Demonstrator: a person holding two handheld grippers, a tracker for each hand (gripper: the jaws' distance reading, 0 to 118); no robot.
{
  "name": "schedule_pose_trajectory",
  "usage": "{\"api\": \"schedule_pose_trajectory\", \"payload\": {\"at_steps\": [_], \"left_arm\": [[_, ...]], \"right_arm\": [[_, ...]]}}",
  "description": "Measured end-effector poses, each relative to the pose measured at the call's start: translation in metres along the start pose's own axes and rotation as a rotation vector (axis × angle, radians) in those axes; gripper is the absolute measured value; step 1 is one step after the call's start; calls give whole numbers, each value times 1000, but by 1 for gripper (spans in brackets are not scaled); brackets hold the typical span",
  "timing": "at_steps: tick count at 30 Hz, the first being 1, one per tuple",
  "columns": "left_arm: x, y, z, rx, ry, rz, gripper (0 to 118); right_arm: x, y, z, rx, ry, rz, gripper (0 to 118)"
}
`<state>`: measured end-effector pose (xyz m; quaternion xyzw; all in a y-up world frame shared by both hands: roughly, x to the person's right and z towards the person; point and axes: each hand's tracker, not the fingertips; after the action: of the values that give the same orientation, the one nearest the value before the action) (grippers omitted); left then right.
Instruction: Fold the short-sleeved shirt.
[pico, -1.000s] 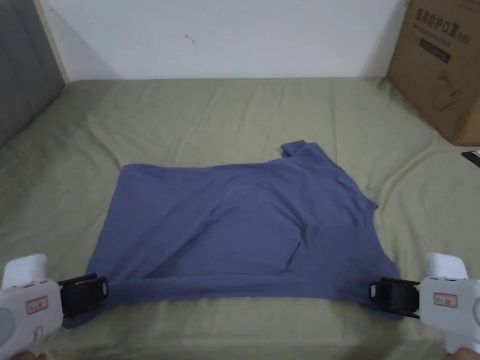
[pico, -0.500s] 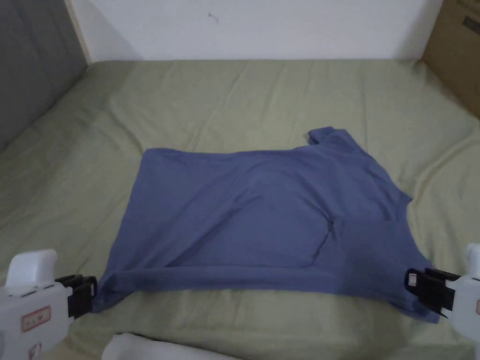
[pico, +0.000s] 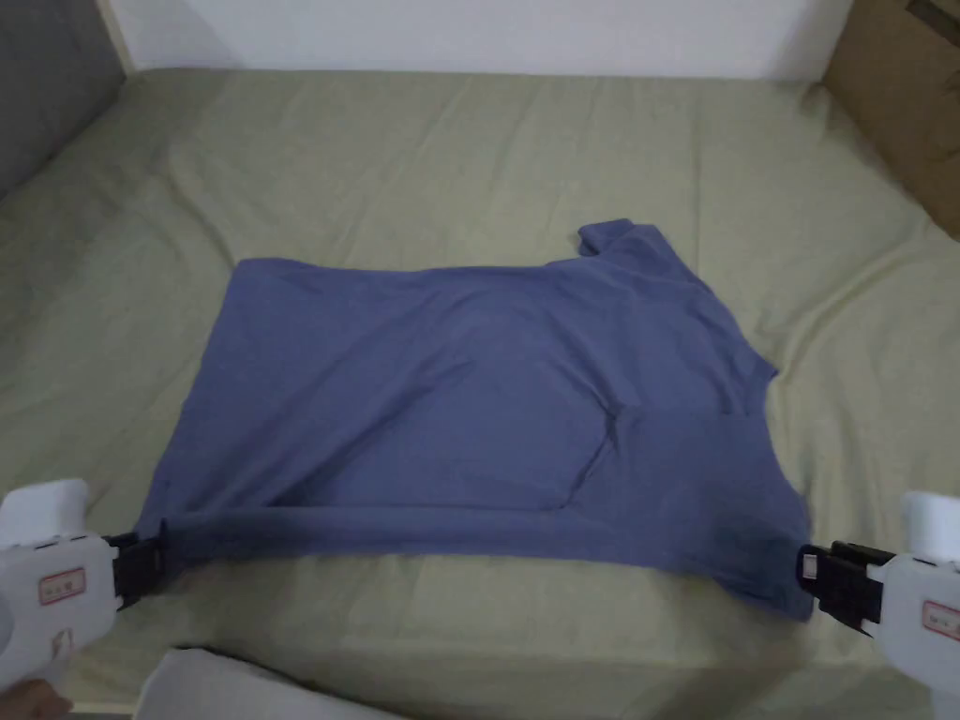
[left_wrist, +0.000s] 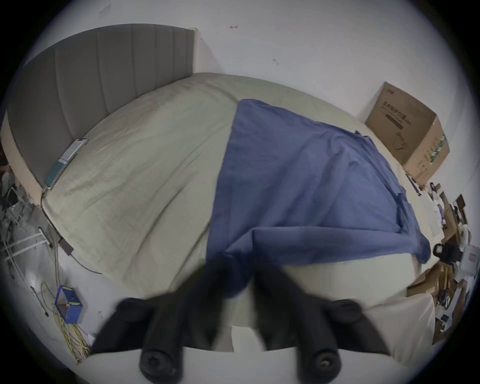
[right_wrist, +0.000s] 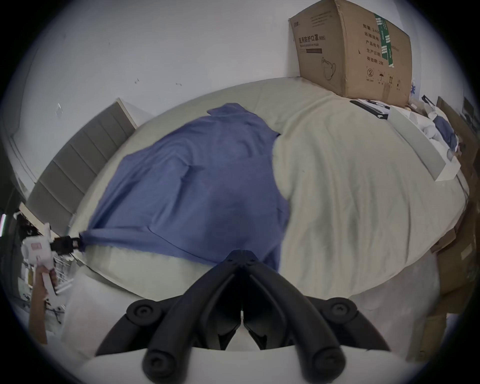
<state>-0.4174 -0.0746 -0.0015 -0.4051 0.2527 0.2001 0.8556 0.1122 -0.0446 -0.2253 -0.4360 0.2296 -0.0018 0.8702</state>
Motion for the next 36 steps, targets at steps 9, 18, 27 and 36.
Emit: {"api": "schedule_pose_trajectory", "payload": {"at_steps": [9, 18, 27, 36], "left_arm": [[15, 11, 25, 32, -50, 68, 3], [10, 8, 34, 20, -34, 16, 3], [2, 23, 41, 25, -29, -18, 3], [9, 102, 13, 88, -5, 1, 3]], "right_arm": [[7, -9, -13, -89, -4, 96, 99], [9, -10, -45, -59, 37, 76, 7], [9, 3, -28, 10, 33, 35, 5], [-6, 95, -48, 63, -3, 46, 5]]}}
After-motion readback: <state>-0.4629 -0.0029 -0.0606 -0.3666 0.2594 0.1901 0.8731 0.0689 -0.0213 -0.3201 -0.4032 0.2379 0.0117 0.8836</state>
